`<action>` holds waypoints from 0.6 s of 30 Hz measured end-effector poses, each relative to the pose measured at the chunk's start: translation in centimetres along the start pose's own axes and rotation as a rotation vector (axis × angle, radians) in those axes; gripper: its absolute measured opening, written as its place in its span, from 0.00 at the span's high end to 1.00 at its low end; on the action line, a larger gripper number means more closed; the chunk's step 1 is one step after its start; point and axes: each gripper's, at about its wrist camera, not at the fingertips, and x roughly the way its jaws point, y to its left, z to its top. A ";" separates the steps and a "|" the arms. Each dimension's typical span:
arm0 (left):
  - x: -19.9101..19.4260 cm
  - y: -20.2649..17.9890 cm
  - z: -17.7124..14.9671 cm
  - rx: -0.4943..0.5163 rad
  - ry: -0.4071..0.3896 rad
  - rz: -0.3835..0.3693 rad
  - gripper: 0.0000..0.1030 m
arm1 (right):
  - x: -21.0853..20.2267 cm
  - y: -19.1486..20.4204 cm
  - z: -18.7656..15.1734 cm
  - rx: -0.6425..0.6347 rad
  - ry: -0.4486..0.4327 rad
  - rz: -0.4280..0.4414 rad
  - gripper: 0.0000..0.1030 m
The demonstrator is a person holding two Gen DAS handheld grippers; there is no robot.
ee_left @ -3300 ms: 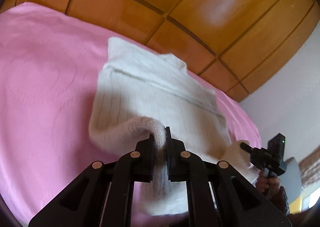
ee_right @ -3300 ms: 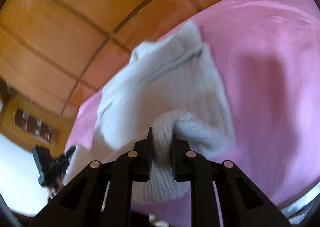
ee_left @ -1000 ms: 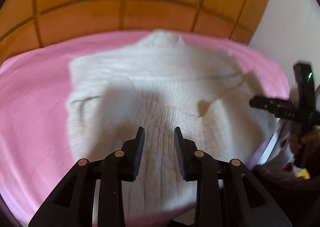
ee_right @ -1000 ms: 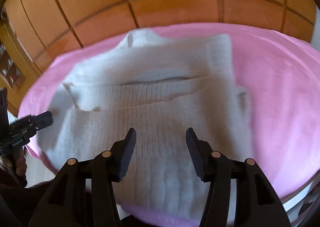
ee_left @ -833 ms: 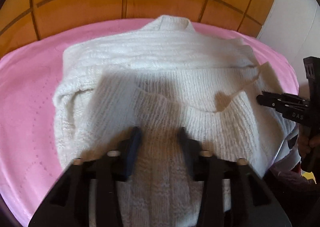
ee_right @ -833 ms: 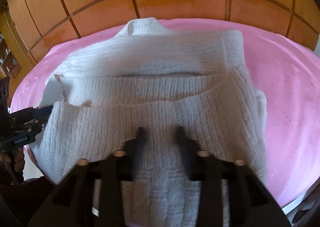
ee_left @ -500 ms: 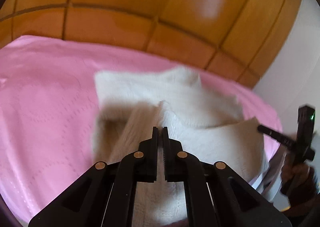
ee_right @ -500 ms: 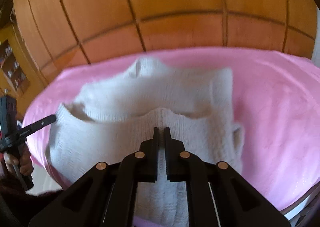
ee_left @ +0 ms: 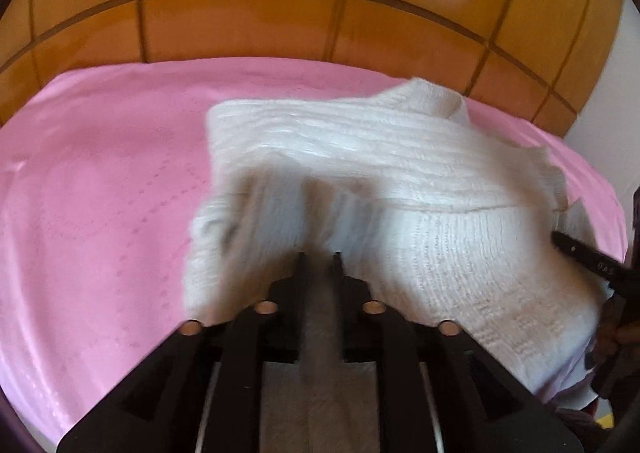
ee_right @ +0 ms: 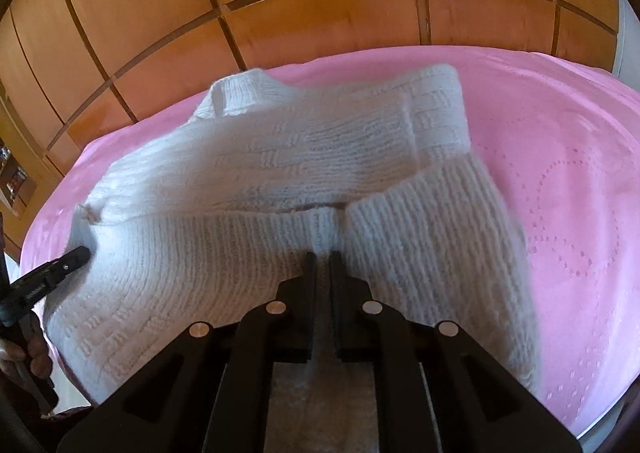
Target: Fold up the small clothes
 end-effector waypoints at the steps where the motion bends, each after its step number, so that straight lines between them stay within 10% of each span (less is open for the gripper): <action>1: -0.5 0.4 0.1 -0.009 -0.015 0.018 0.74 | 0.0 0.0 0.0 0.000 -0.005 -0.001 0.92; 4: -1.7 1.3 0.1 -0.027 -0.047 0.076 0.37 | -0.2 -0.1 -0.4 0.001 -0.018 -0.004 0.91; 9: 0.3 0.5 1.2 0.048 -0.001 0.066 0.37 | -0.3 0.1 -0.1 0.001 -0.011 0.002 0.87; 14: 1.7 -1.4 0.7 0.153 0.007 0.089 0.85 | -2.6 0.3 0.7 0.006 -0.024 0.069 0.46; 18: 1.0 -0.8 0.6 0.100 -0.014 0.071 0.92 | -6.1 -1.2 1.2 0.002 -0.100 -0.001 0.45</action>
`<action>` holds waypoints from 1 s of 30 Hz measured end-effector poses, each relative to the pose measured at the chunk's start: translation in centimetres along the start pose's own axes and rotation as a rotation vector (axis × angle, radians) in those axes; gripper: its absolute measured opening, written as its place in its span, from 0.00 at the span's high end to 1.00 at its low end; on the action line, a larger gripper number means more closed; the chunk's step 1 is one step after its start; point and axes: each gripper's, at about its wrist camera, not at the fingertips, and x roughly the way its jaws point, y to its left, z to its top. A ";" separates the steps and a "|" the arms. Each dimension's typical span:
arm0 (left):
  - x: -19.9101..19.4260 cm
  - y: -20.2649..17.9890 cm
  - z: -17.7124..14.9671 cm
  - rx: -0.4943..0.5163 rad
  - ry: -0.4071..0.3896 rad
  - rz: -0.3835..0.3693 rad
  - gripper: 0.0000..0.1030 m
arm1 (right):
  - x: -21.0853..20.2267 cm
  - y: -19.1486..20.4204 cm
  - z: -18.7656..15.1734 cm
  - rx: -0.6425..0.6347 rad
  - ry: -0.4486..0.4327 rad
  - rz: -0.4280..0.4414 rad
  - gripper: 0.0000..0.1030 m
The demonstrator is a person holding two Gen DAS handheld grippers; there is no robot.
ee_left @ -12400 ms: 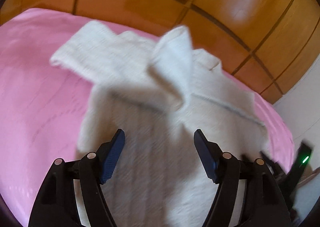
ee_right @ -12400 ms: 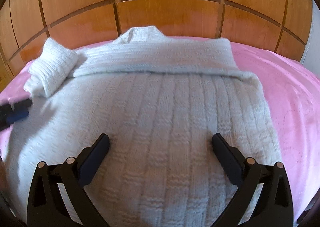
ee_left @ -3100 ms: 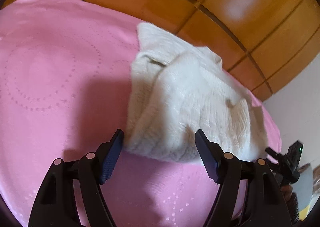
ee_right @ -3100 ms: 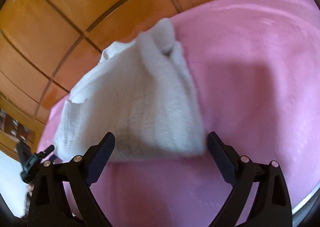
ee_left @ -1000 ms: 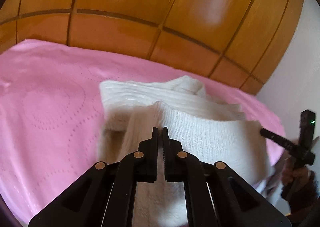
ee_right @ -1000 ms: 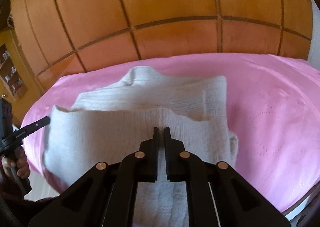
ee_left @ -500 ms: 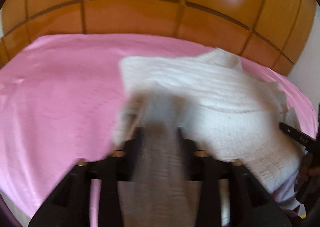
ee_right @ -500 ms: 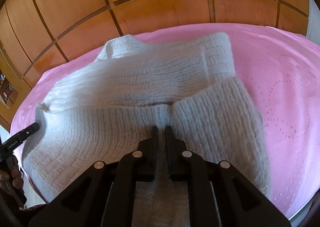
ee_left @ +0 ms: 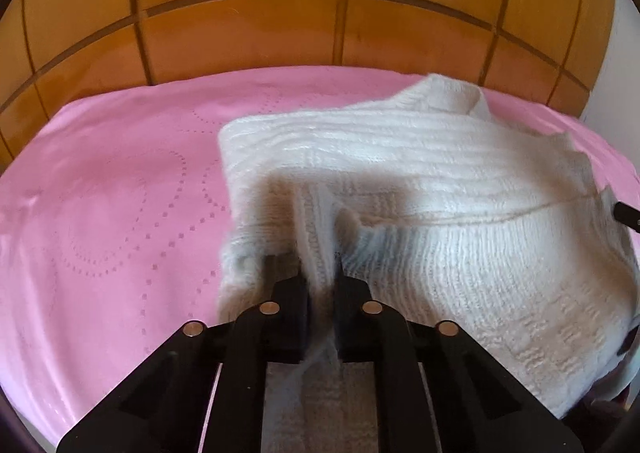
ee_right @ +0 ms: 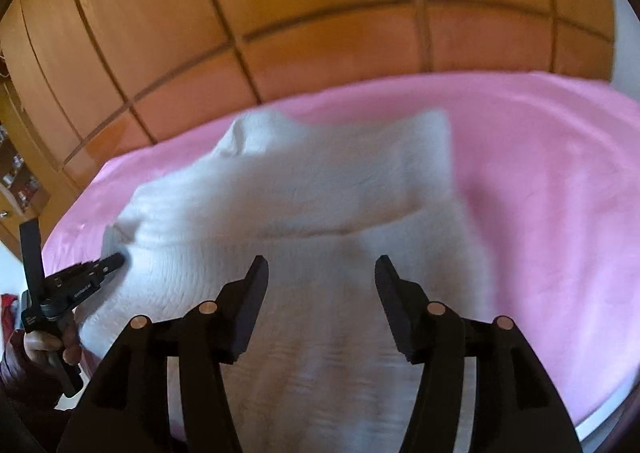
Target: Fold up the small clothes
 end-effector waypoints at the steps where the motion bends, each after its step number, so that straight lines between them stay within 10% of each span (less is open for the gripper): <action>1: -0.3 0.1 -0.1 -0.005 -0.010 -0.004 0.93 | -0.6 -0.5 0.1 -0.003 -0.013 -0.030 0.43; 9: -2.2 0.2 -0.6 -0.018 -0.055 -0.023 0.94 | 1.0 -2.6 -0.5 -0.020 0.048 -0.140 0.45; 11: -2.5 0.4 -0.3 -0.019 -0.070 -0.024 0.94 | 1.9 -1.7 -0.8 -0.069 0.084 -0.158 0.89; 12: -2.9 0.4 -0.3 -0.019 -0.080 -0.022 0.94 | 1.9 -1.4 -1.0 -0.089 0.086 -0.167 0.93; 22: -8.2 1.3 0.3 -0.024 -0.178 -0.066 0.94 | -4.6 -0.7 2.2 -0.063 -0.058 -0.071 0.94; 30: -6.7 2.5 5.7 -0.059 -0.226 -0.061 0.94 | -1.1 -1.3 8.7 0.015 -0.116 -0.044 0.94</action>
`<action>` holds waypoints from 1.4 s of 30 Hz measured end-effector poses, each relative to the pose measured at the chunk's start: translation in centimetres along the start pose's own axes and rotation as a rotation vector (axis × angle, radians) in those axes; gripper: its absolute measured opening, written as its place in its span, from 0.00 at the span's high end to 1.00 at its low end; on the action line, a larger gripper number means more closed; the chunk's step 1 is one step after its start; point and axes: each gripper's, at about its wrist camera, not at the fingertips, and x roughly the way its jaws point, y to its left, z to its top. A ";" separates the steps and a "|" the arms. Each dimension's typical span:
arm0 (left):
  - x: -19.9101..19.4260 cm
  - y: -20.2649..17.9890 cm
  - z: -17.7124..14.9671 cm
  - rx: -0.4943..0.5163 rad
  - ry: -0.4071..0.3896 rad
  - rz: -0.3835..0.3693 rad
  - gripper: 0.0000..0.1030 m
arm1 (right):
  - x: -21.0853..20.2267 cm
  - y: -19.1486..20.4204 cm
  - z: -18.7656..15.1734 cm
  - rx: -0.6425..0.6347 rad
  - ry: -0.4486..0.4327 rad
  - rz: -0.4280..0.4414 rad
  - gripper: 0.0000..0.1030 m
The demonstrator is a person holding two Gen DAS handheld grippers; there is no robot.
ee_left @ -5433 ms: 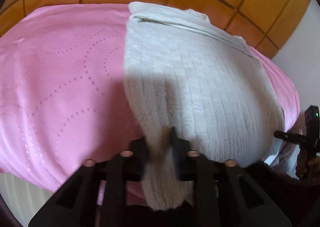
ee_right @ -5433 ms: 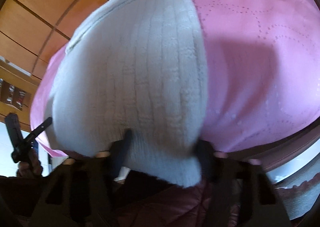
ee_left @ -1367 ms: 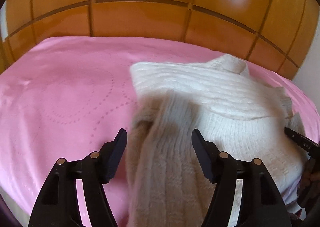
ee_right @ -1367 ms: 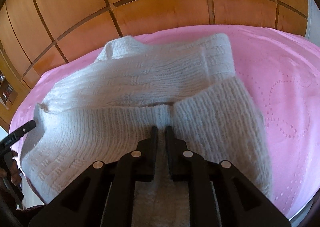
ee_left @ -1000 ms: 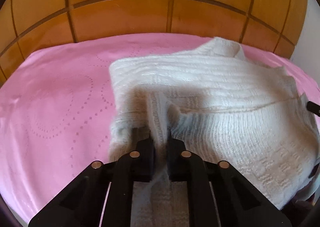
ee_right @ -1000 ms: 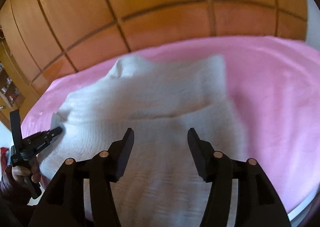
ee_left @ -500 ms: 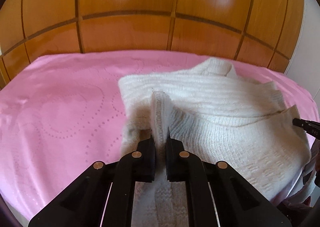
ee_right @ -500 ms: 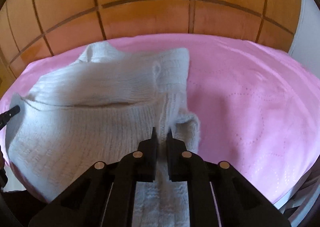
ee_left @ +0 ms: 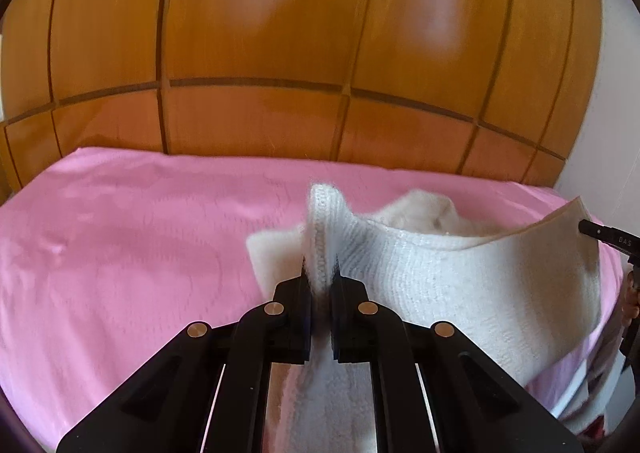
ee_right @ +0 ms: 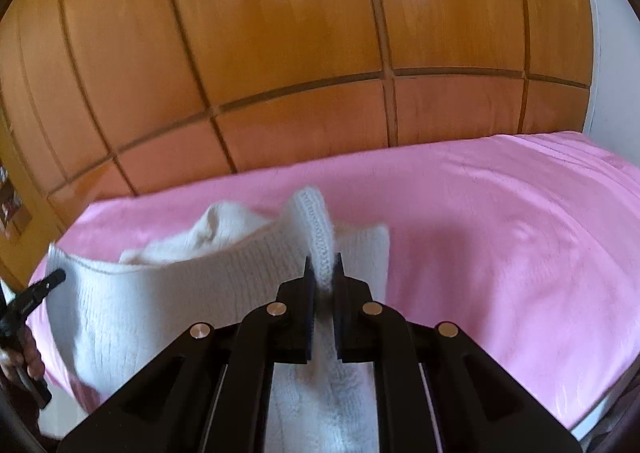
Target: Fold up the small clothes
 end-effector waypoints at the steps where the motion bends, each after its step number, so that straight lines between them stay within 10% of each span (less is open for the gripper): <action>1: 0.7 0.1 0.5 -0.004 0.002 0.005 0.94 | 0.9 -0.2 0.7 0.010 0.000 -0.009 0.94; 8: 9.4 1.2 4.6 -0.059 0.074 0.074 0.95 | 9.5 -0.9 5.2 0.022 0.040 -0.139 0.94; 17: 19.5 2.5 2.6 -0.104 0.300 0.146 0.92 | 17.7 -2.8 1.3 0.019 0.229 -0.254 0.94; 19: 19.1 3.3 2.7 -0.148 0.301 0.135 0.92 | 17.3 -3.1 1.8 0.029 0.223 -0.252 0.88; 25: 13.5 5.6 3.2 -0.217 0.215 0.117 0.43 | 11.3 -1.9 2.5 0.046 0.114 -0.213 0.45; 37: 2.0 8.9 -6.8 -0.398 0.240 -0.108 0.43 | 5.1 11.1 -4.9 -0.183 0.144 0.133 0.24; 42: 2.9 6.9 -9.7 -0.347 0.305 -0.016 0.43 | 8.9 13.3 -5.8 -0.262 0.205 0.078 0.20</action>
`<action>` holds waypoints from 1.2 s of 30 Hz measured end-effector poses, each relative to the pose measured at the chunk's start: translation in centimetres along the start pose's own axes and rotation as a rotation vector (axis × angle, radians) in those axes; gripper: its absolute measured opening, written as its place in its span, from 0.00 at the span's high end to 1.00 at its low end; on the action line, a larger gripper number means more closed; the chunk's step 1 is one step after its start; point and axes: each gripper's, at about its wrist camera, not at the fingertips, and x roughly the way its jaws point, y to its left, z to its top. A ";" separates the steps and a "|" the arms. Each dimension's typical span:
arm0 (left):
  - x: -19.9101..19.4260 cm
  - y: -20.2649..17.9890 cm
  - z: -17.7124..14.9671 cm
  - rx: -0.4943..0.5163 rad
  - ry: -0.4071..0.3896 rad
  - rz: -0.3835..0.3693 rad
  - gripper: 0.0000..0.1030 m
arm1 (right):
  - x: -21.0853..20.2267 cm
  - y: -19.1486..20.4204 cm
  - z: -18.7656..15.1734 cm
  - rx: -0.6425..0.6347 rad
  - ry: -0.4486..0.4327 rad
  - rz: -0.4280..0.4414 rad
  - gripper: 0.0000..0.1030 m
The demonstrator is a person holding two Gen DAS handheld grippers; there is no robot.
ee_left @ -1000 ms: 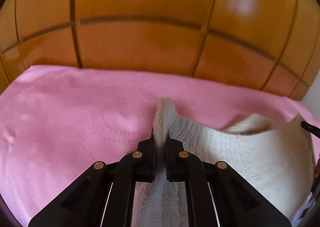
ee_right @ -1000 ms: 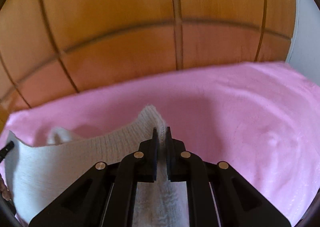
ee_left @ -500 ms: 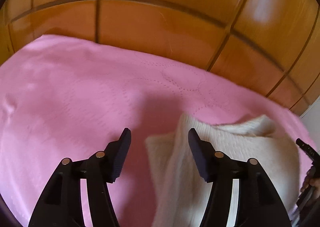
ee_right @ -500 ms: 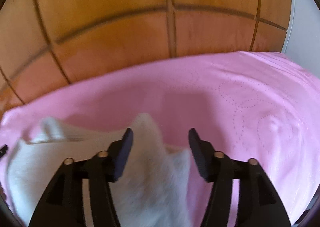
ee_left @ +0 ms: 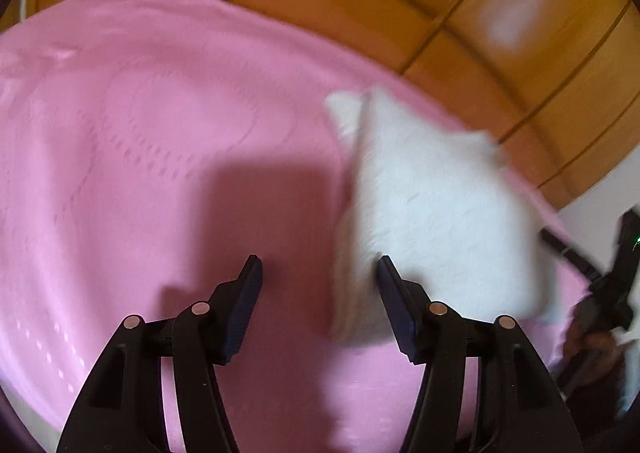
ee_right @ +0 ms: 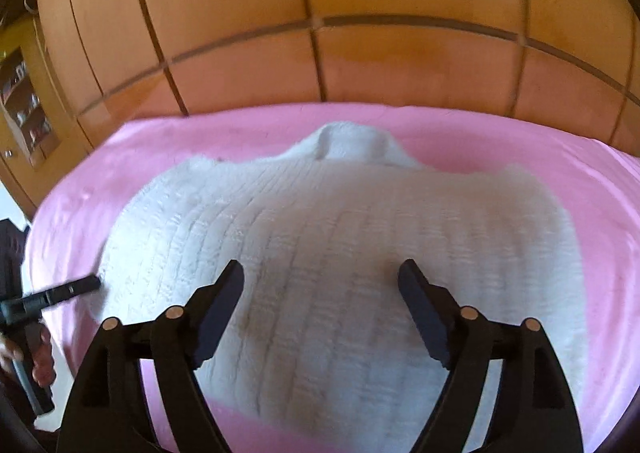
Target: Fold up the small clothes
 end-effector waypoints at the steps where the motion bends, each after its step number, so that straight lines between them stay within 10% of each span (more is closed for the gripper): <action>1: 0.0 -0.2 -0.2 -0.001 -0.011 0.019 0.43 | 1.7 -0.4 0.2 0.018 0.037 -0.012 0.18; 10: -4.5 -5.6 3.0 0.099 -0.205 -0.028 0.43 | 1.4 -0.5 0.7 0.046 0.018 -0.011 0.12; 17: 0.6 -13.1 5.4 0.281 -0.146 -0.039 0.43 | 0.2 -0.3 1.8 0.041 -0.012 0.008 0.12; 24: 7.6 -13.9 6.2 0.313 -0.071 0.162 0.42 | 5.5 -1.1 2.2 0.018 0.038 -0.062 0.03; 36: 5.2 -15.4 6.0 0.277 -0.146 0.187 0.40 | 4.9 -1.6 1.4 0.031 -0.018 -0.037 0.02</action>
